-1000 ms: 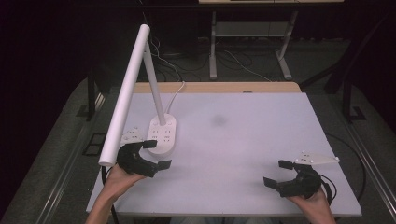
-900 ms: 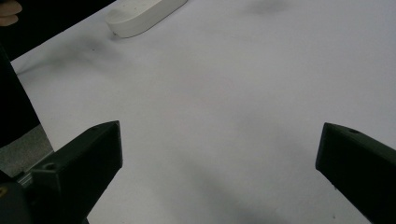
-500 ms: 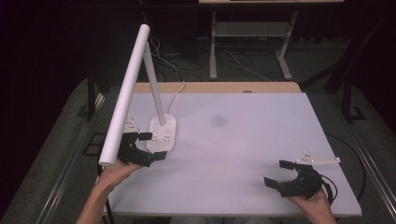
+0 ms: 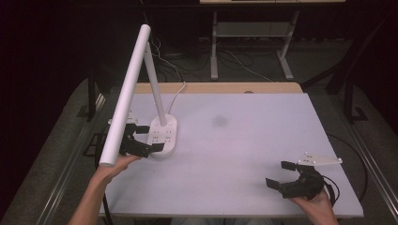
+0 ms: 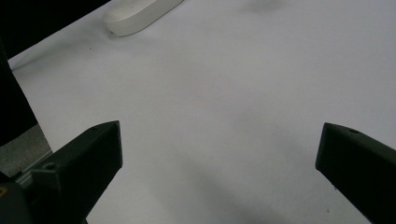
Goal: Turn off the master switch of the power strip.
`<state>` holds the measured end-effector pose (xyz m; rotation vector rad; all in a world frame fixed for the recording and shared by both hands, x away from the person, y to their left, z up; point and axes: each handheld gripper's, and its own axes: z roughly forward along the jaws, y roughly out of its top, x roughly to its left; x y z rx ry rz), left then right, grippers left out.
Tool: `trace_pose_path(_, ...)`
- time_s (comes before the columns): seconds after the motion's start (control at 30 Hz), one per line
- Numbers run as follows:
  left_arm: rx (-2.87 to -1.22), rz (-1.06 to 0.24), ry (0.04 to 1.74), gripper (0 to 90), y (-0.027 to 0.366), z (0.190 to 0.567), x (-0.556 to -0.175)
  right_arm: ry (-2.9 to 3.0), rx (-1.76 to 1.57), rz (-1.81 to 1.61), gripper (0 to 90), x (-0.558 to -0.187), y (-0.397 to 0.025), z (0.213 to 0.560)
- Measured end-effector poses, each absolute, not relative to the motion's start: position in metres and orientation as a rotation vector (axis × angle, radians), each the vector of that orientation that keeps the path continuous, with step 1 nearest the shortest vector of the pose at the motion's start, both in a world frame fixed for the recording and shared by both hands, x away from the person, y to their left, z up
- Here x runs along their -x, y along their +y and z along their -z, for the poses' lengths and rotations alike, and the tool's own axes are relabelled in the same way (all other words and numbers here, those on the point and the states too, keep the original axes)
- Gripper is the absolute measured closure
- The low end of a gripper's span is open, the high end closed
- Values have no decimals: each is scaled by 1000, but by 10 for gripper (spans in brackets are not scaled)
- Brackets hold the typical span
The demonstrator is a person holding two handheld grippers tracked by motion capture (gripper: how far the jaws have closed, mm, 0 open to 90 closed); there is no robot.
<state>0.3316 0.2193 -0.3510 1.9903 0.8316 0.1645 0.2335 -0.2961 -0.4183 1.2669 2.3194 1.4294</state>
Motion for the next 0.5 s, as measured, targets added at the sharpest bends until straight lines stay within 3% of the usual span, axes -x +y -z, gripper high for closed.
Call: trace_pose_path(0.5,-2026,-176,867,0,224,348,-352,2321,-1265,-1424,1,-233,-296,419)
